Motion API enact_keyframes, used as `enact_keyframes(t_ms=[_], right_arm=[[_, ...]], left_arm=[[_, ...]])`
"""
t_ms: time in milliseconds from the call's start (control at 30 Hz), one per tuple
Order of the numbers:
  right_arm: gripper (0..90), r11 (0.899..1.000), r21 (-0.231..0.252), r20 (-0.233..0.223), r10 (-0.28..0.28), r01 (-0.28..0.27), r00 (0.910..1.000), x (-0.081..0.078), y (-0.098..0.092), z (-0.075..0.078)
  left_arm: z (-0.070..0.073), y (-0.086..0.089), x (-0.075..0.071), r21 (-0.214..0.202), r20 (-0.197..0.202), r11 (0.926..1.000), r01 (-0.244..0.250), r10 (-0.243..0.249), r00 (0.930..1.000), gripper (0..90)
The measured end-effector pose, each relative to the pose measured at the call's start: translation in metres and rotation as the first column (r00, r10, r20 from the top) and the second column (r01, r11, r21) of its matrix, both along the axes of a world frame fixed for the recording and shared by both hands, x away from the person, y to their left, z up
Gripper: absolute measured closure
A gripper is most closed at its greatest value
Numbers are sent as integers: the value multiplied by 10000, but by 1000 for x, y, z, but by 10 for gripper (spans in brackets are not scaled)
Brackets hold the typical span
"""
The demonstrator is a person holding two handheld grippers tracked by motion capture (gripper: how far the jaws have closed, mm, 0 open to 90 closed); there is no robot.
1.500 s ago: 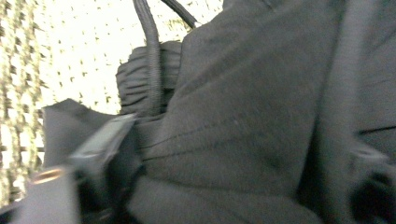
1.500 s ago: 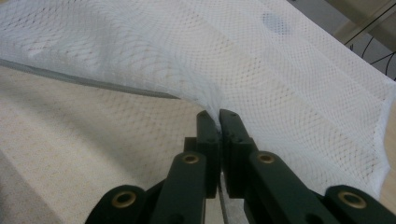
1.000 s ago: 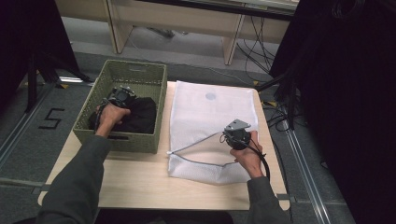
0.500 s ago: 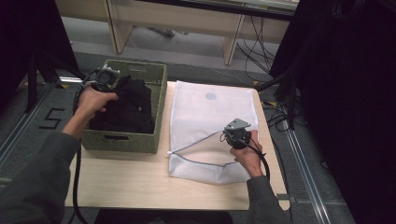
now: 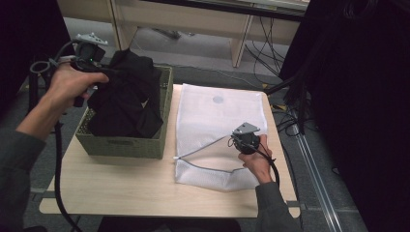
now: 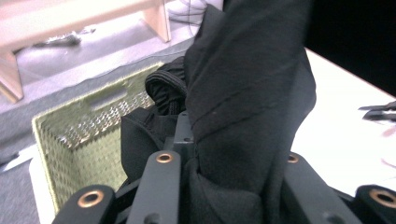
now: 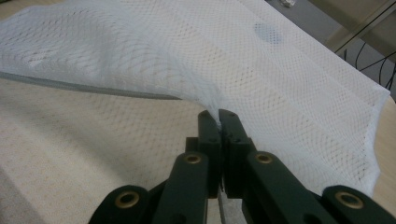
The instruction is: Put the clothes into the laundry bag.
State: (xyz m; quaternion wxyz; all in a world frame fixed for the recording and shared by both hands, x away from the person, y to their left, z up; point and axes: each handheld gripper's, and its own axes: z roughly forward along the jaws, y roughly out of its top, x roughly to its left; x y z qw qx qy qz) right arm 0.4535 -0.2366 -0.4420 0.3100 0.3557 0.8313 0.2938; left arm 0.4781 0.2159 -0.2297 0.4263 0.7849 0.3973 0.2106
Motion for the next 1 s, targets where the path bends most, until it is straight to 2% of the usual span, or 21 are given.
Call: enact_keyframes(t_ms=[100, 133, 167, 300, 333, 367, 400, 500, 533, 567, 600, 633, 667, 700, 767, 800, 833, 867, 933, 967, 1000], right_arm=[[892, 9998, -9, -166, 193, -193, 9997, 1, -1, 0], [892, 9998, 35, -164, 176, -176, 9997, 1, -1, 0], [892, 9996, 4, -73, 281, -281, 9996, 2, -2, 0], [892, 9994, -148, -71, 323, -324, 9995, 2, -4, 2], [892, 9997, 0, -46, 261, -261, 9996, 2, -4, 2], [892, 9999, 52, -42, 113, -113, 9999, 1, -4, 1], [892, 9996, -66, 19, 279, -279, 9996, 2, -4, 2], [892, 9999, 26, -121, 162, -161, 9998, 1, -3, 1], [892, 9994, -157, -78, 320, -321, 9995, 2, -4, 2], [892, 9998, -35, -140, 192, -192, 9997, 1, -4, 2], [892, 9999, -11, -126, 110, -110, 9999, 1, -3, 1], [892, 9999, -1, -116, 123, -123, 9999, 1, -3, 1], [892, 9994, -144, -24, 324, -325, 9995, 2, -4, 1], [892, 9996, -83, -20, 282, -283, 9996, 3, -5, 2], [892, 9999, 69, -49, -74, 74, 10000, 1, -3, 2], [892, 9999, 12, -29, -140, 140, 9999, 0, -3, 2], [892, 9999, 22, -95, -137, 137, 9999, -1, -3, 2], [892, 9999, -111, -85, 52, -53, 10000, 0, -4, 2], [892, 9999, -3, -56, -101, 101, 9999, -1, -3, 1], [892, 9999, 50, -1, -148, 148, 9999, 0, -3, 1], [892, 9999, 54, -10, -143, 143, 9999, 0, -3, 1]], left_arm=[[18, -8, -14, 126, 157, 9994, 307, -309, 9994, 721], [23, -11, -20, 43, 280, 9998, 205, -206, 9994, 721], [27, -14, -26, 114, 393, 9992, 384, -388, 9985, 721], [40, -23, -46, -237, 770, 9957, 894, -873, 9932, 721], [43, -26, -52, -358, 914, 9947, 963, -927, 9915, 721], [44, -28, -56, -458, 835, 9926, 1126, -1085, 9906, 721], [45, -31, -61, -691, 863, 9886, 1336, -1275, 9881, 721], [47, -43, -76, -746, 881, 9817, 1752, -1685, 9818, 718], [45, -50, -80, -704, 917, 9783, 1951, -1884, 9778, 717], [43, -56, -84, -680, 800, 9742, 2151, -2095, 9745, 716], [40, -62, -87, -660, 872, 9728, 2220, -2160, 9725, 716], [35, -69, -90, -767, 969, 9669, 2435, -2358, 9670, 716], [28, -77, -93, -980, 887, 9560, 2766, -2684, 9592, 716], [23, -82, -94, -1055, 884, 9534, 2826, -2741, 9576, 716], [4, -97, -99, -1247, 770, 9374, 3251, -3175, 9451, 716], [4, -97, -99, -1247, 770, 9374, 3251, -3175, 9451, 715], [-12, -109, -102, -1166, 541, 9266, 3575, -3535, 9339, 716], [-26, -118, -104, -1191, 495, 9196, 3743, -3711, 9273, 716], [-45, -130, -105, -1225, 112, 9084, 3998, -4015, 9158, 715], [-58, -137, -105, -1221, -6, 9065, 4042, -4073, 9133, 715], [-73, -144, -104, -1180, -331, 9002, 4192, -4255, 9044, 715]])
